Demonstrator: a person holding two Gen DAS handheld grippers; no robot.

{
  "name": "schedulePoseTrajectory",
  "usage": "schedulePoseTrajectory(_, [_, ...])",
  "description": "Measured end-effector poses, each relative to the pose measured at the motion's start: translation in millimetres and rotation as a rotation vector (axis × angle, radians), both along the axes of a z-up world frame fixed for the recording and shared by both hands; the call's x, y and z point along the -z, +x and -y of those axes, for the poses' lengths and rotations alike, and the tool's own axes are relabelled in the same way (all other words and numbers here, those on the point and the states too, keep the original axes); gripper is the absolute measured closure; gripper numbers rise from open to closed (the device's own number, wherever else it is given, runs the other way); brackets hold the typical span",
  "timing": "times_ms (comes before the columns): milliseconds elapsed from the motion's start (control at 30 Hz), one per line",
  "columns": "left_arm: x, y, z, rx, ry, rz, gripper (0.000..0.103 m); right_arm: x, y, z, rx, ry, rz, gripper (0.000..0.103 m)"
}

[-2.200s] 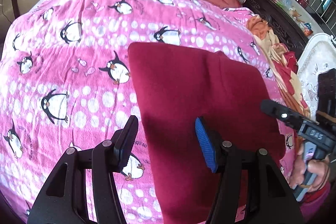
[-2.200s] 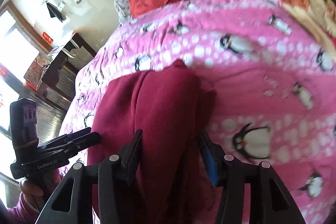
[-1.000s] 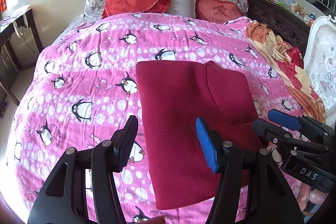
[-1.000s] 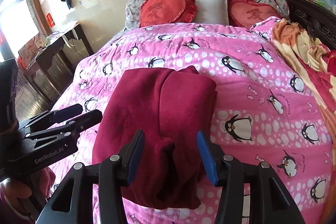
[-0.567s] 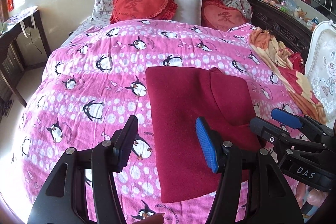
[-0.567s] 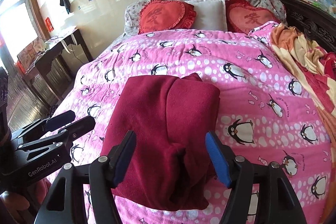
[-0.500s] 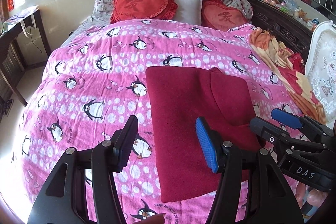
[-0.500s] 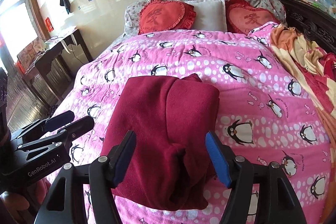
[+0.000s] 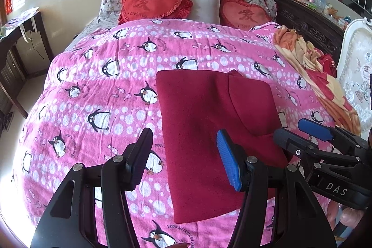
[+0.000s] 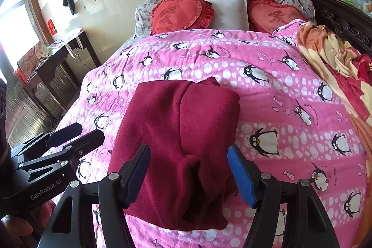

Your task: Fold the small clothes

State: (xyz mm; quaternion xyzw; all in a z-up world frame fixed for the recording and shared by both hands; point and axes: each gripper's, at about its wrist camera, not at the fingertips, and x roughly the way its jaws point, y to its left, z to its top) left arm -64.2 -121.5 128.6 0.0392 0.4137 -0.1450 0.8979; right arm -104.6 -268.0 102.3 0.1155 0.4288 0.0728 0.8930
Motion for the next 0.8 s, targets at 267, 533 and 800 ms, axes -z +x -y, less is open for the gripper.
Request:
schedulePoseTrajectory(267, [4,0,0,0.000,0.003,-0.008,0.046,6,1,0,-0.005,0.011,-0.020,0.037])
schedulePoseTrajectory(533, [8,2,0,-0.001,0.003,-0.015,0.046,8,3,-3,-0.013,0.011,-0.025,0.037])
schedulePoseTrajectory(800, [11,4,-2,-0.004,0.002,-0.025,0.046,12,5,-5,-0.015,0.013,-0.039,0.037])
